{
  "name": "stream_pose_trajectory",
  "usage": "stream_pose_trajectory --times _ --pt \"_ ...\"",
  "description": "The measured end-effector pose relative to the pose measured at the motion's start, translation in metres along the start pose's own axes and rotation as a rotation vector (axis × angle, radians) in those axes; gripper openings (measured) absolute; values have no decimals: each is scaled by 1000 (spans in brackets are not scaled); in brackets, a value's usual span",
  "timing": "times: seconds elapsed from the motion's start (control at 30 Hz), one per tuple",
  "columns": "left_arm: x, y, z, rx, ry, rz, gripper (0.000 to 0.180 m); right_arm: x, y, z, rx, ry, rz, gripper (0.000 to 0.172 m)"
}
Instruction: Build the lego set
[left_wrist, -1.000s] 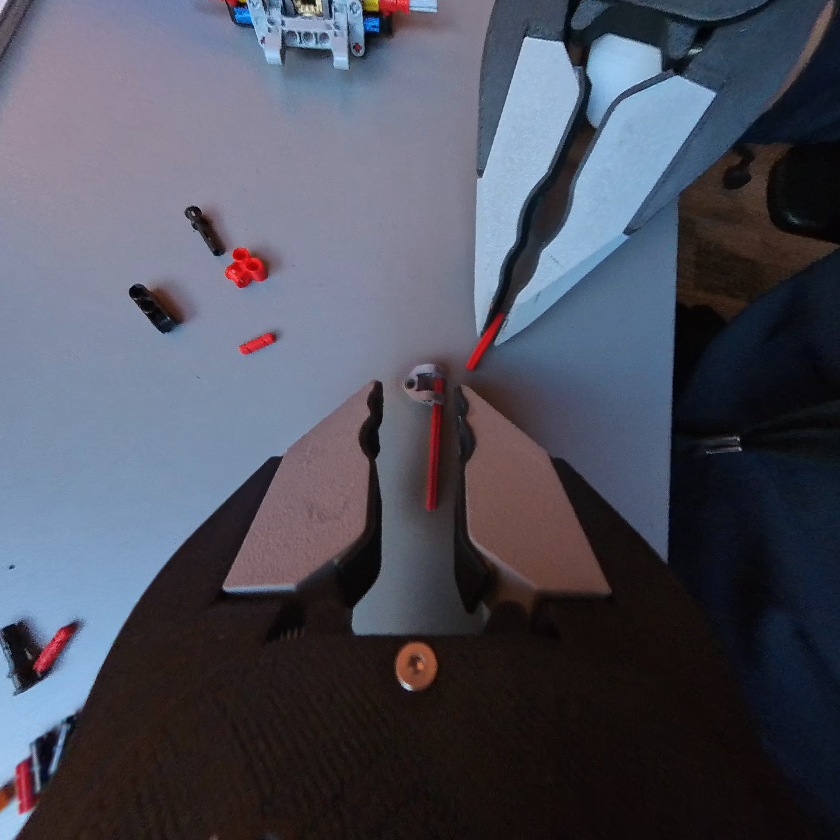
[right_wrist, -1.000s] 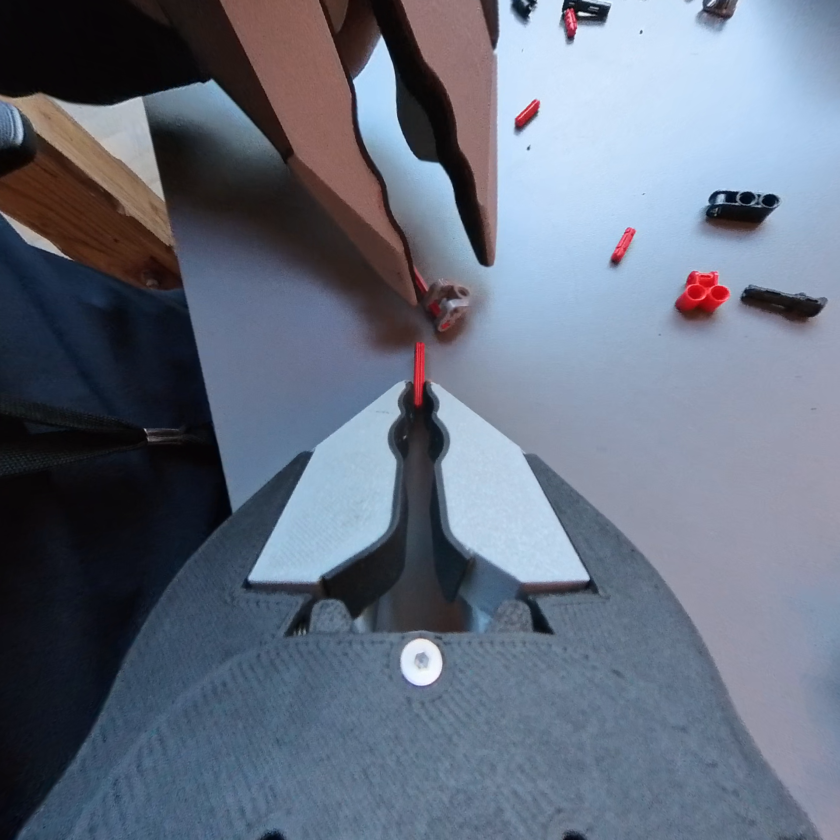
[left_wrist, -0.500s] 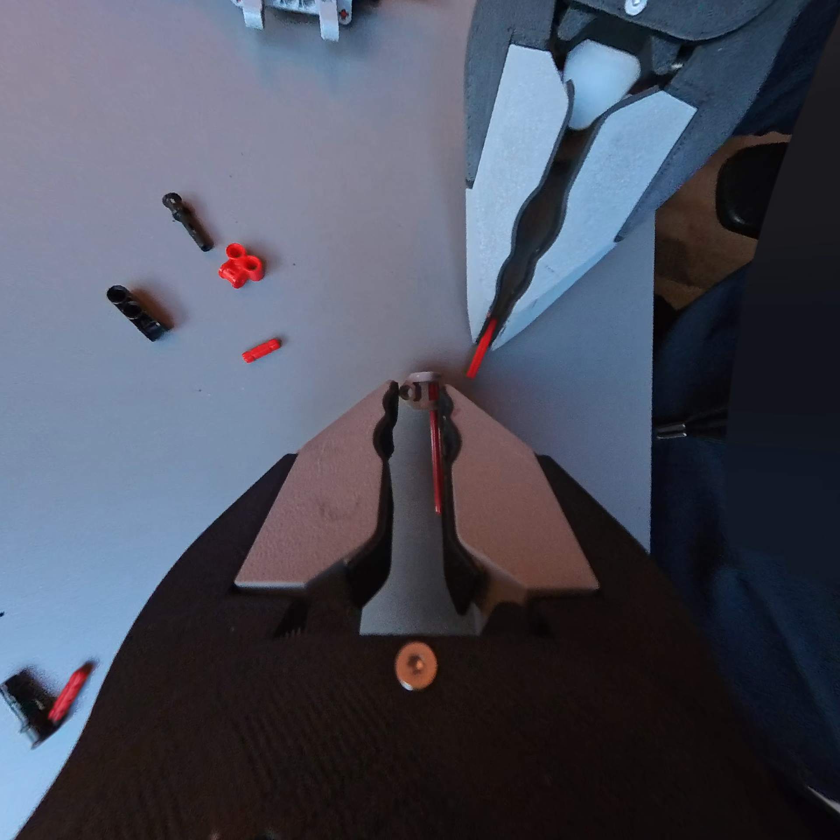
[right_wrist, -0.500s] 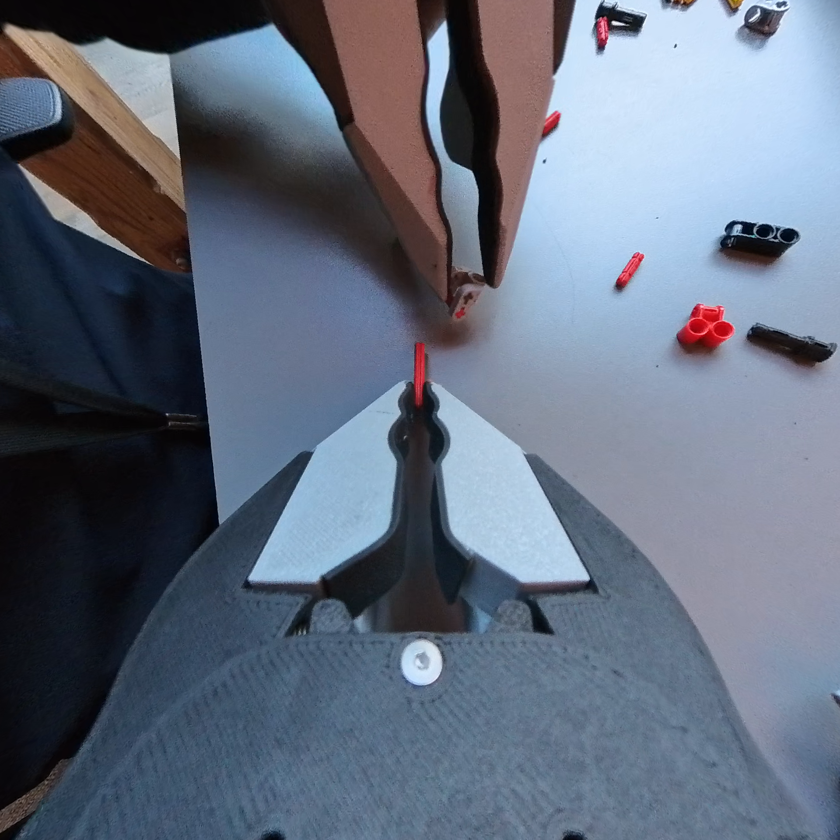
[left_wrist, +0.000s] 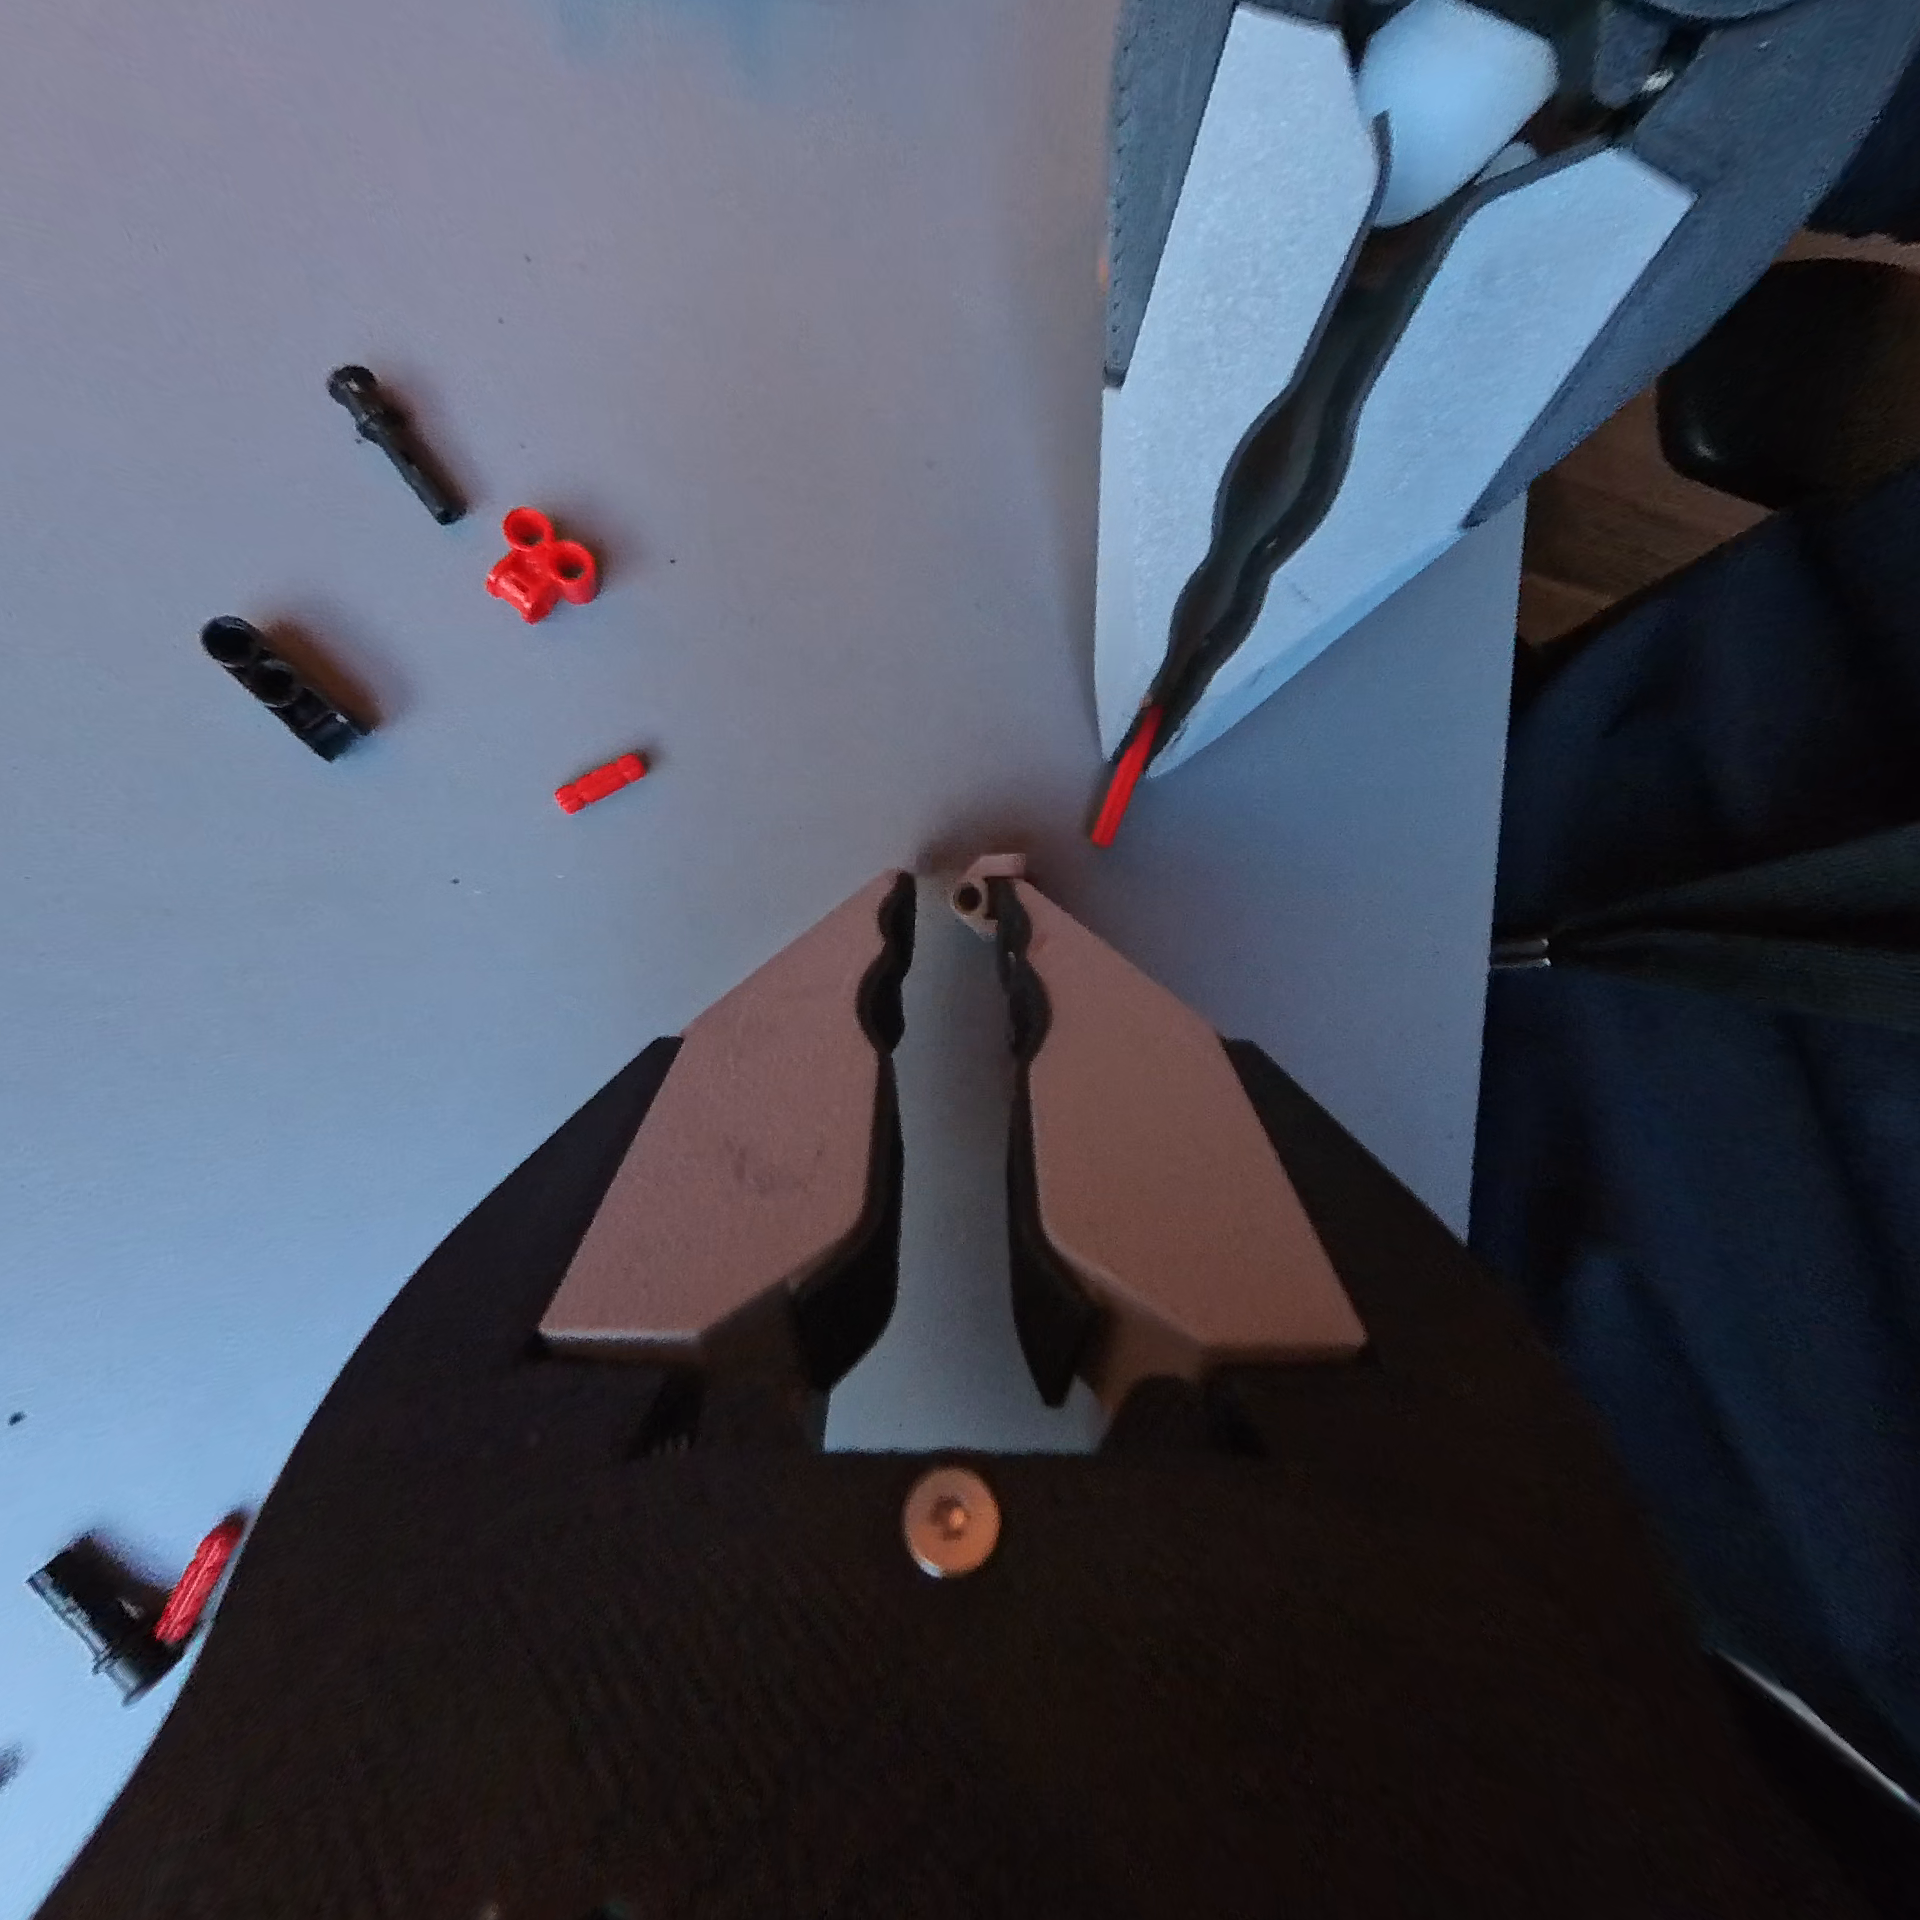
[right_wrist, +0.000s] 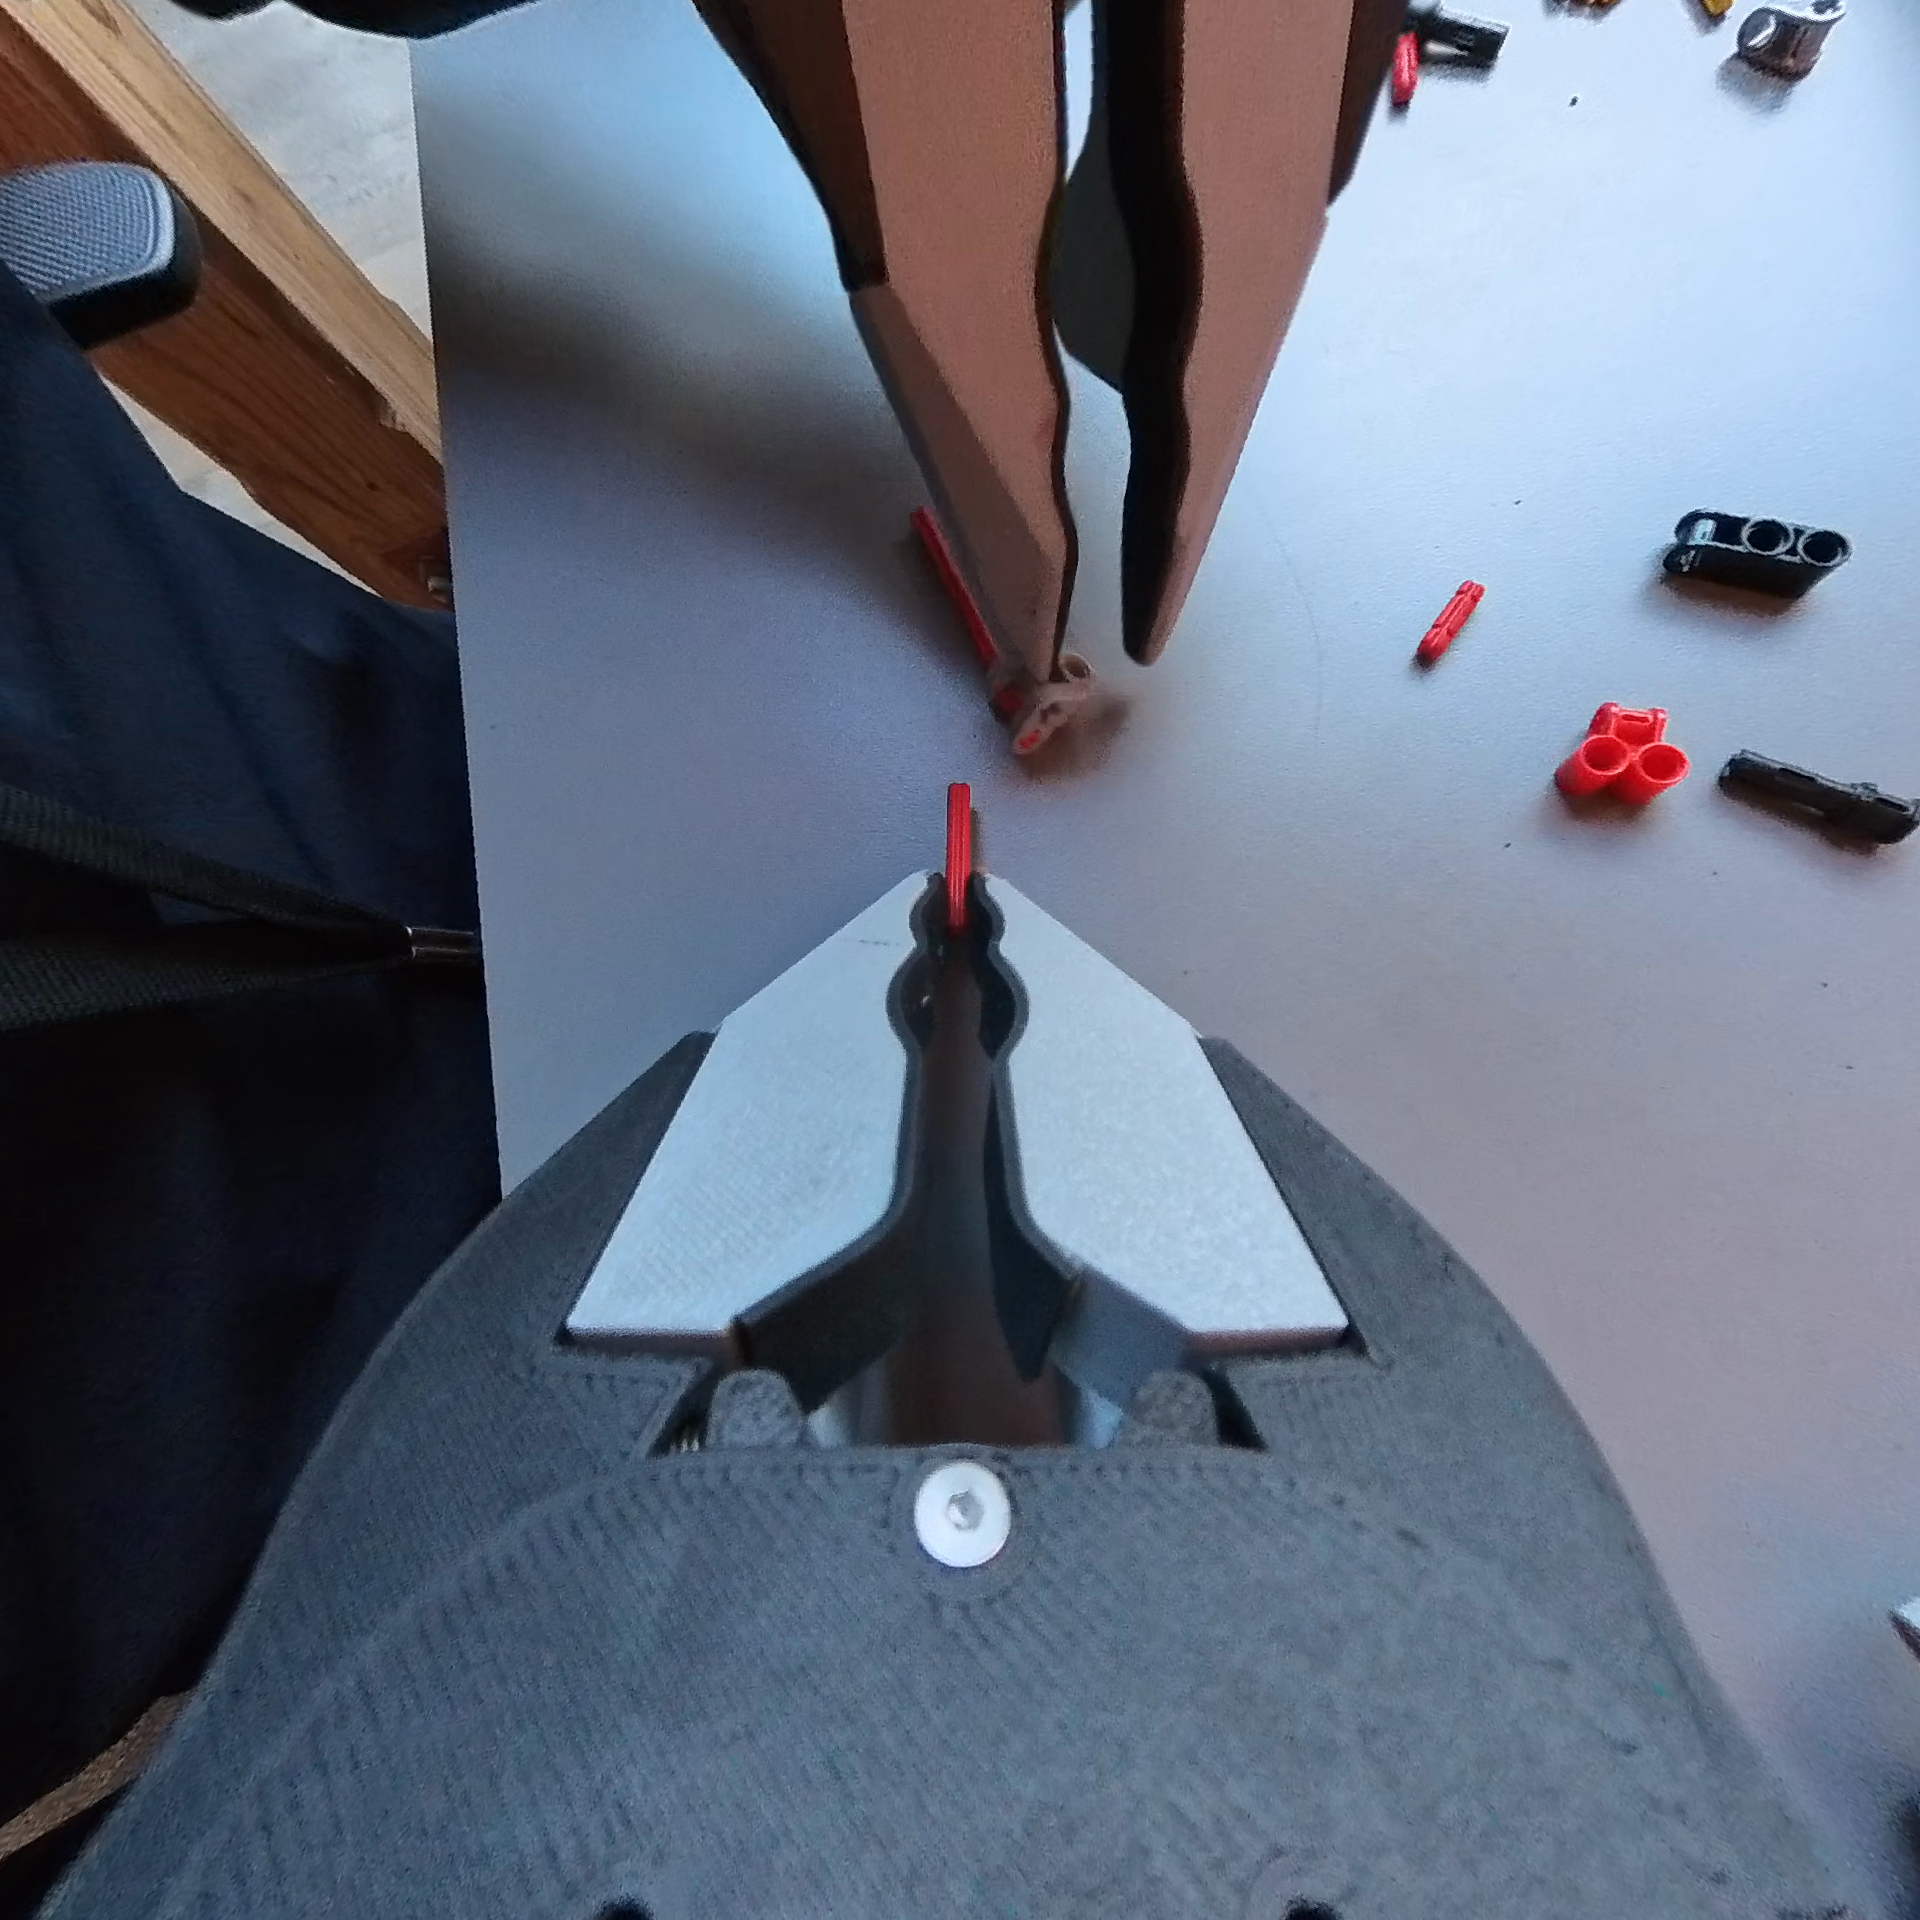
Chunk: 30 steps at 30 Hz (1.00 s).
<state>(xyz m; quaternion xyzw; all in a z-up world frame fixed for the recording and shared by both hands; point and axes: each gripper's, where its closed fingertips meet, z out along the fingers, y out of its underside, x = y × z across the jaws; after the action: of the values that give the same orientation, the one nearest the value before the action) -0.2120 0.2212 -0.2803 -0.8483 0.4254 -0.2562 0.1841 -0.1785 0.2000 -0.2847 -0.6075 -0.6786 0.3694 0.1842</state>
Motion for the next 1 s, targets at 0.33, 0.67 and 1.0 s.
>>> stream_pose_trajectory --times 0.33,0.67,1.0 --pt "9 0 4 -21 90 -10 6 7 -3 0 5 8 -9 1" --pt "11 1 5 -49 107 20 6 8 -4 3 -5 13 -47 1" --pt "11 1 4 21 11 43 5 8 -4 3 -21 -3 -98 0"
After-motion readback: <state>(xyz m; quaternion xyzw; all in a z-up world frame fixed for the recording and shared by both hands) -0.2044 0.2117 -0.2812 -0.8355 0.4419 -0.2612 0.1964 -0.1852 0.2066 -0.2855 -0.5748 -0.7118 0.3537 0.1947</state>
